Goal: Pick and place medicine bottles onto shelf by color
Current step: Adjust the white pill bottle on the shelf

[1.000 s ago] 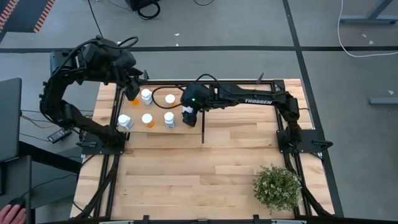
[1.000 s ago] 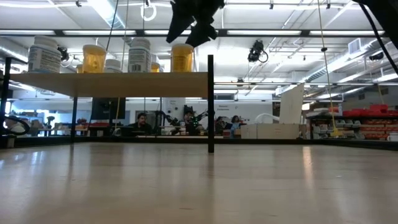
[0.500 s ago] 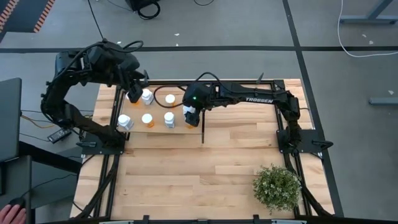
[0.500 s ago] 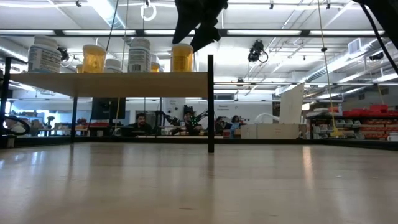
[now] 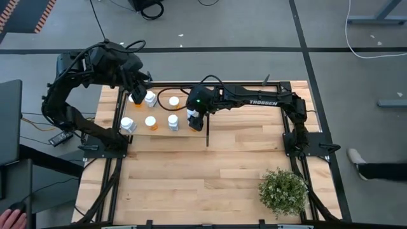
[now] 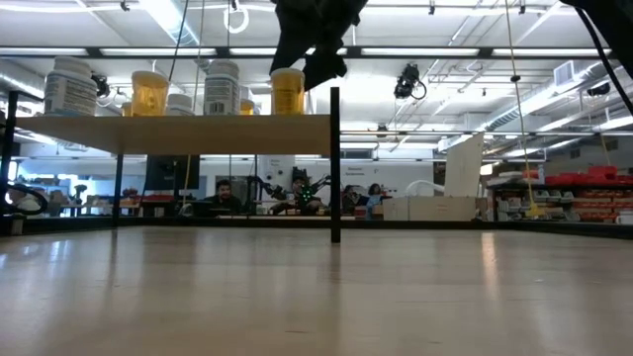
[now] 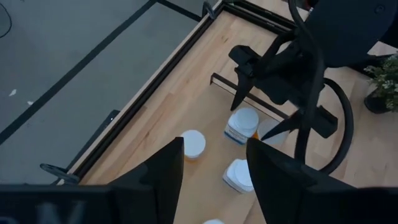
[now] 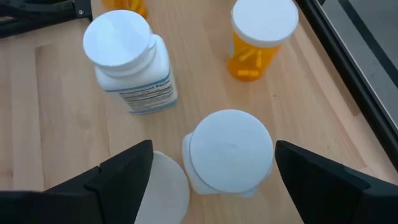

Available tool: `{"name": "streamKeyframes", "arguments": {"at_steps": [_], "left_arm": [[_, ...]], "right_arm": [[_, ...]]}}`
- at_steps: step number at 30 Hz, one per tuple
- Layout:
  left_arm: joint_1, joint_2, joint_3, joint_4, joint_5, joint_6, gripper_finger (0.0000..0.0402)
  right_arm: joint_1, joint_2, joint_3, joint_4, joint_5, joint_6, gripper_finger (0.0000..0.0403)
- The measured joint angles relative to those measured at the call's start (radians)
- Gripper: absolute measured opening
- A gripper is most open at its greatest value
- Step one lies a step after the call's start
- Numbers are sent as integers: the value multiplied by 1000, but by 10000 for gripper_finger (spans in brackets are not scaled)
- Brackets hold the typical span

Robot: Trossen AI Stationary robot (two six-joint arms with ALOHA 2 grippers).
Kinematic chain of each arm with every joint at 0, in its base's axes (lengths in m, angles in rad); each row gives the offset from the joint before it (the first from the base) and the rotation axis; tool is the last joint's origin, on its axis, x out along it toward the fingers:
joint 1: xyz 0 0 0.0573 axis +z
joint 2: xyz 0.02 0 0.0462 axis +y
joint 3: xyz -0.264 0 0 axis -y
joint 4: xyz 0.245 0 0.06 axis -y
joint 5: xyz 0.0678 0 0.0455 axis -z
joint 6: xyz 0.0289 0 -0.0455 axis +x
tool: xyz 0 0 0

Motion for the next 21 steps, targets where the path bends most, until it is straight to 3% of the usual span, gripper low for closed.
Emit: {"name": "streamKeyframes", "arguments": {"at_steps": [11, 21], "left_arm": [[-21, 0, 0, 0, 0, -28, 174], [-39, 0, 0, 0, 0, -39, 172]], "right_arm": [[1, 0, -1, 3, 1, 0, 316], [0, 2, -2, 21, 14, 4, 314]]}}
